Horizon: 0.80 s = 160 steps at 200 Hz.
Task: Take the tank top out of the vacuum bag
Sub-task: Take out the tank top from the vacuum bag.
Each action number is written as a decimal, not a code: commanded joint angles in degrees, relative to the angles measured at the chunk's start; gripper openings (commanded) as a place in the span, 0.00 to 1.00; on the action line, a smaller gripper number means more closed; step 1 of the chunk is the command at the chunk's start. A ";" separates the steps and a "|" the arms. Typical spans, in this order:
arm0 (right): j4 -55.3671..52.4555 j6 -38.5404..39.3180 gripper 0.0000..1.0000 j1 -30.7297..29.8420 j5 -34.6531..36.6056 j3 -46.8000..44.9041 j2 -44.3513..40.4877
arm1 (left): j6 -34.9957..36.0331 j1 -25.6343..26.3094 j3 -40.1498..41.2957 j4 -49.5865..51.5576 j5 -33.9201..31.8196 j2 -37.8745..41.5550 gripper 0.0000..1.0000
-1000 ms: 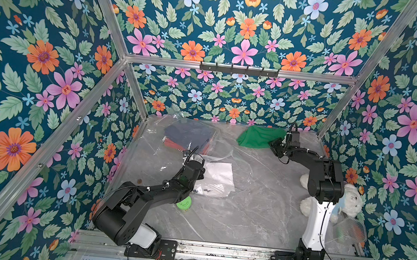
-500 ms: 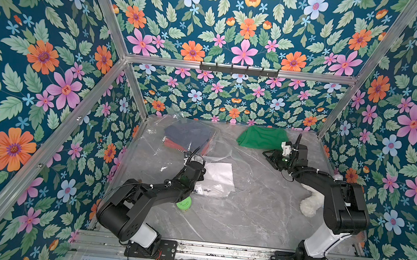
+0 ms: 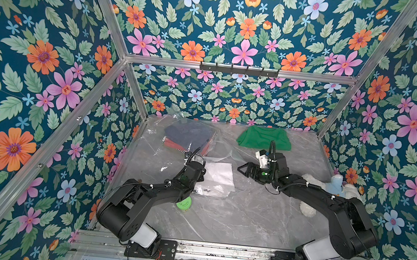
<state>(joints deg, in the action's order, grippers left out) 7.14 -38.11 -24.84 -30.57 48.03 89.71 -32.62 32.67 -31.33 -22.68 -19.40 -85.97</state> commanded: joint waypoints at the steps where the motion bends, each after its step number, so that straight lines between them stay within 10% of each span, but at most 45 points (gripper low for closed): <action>1: 2.19 -4.04 0.81 -1.53 -2.60 0.98 3.71 | -0.59 0.03 0.22 0.66 0.45 0.08 0.00; 160: 12.64 -8.65 0.56 -2.28 -20.28 11.37 26.67 | -3.19 -0.06 0.66 -1.72 4.38 -4.29 0.00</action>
<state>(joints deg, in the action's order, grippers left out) 15.00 -44.88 -26.89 -46.44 59.16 115.37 -34.33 32.64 -30.33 -24.12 -17.50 -88.77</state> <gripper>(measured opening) 0.558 0.048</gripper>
